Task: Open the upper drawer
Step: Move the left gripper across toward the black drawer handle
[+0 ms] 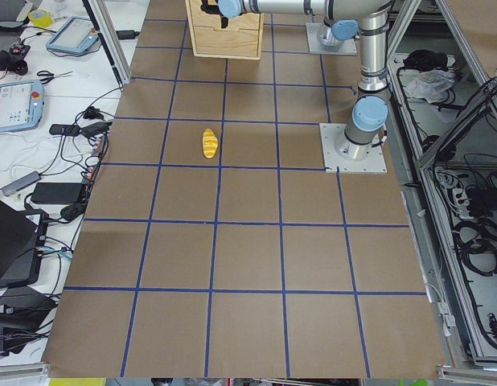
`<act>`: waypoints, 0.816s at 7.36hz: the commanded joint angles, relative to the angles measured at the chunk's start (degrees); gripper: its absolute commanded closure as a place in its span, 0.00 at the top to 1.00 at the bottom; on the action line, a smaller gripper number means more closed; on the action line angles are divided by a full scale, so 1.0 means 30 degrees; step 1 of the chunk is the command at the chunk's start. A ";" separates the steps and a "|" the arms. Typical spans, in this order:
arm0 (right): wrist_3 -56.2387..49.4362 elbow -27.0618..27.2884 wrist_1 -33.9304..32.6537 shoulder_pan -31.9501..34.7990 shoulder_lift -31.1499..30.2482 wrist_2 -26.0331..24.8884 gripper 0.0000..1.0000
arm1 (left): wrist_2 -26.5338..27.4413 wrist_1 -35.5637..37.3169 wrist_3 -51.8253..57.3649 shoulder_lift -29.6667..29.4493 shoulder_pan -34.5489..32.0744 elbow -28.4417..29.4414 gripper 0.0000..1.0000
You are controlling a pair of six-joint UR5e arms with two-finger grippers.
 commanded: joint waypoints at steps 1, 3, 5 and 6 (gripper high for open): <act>0.0000 0.0001 0.0000 0.0000 0.0000 0.0000 1.00 | -0.0006 0.0004 -0.0145 -0.0325 -0.0221 0.0043 1.00; 0.0000 0.0001 0.0000 0.0000 0.0000 0.0000 1.00 | 0.0023 -0.0025 -0.0174 -0.0413 -0.0251 0.0043 1.00; 0.0000 0.0001 0.0000 0.0000 0.0000 -0.0029 1.00 | 0.0052 -0.0054 -0.0350 -0.0472 -0.0251 0.0014 1.00; 0.0000 0.0001 0.0000 0.0000 0.0000 -0.0029 1.00 | 0.0081 -0.0054 -0.0350 -0.0559 -0.0251 0.0043 1.00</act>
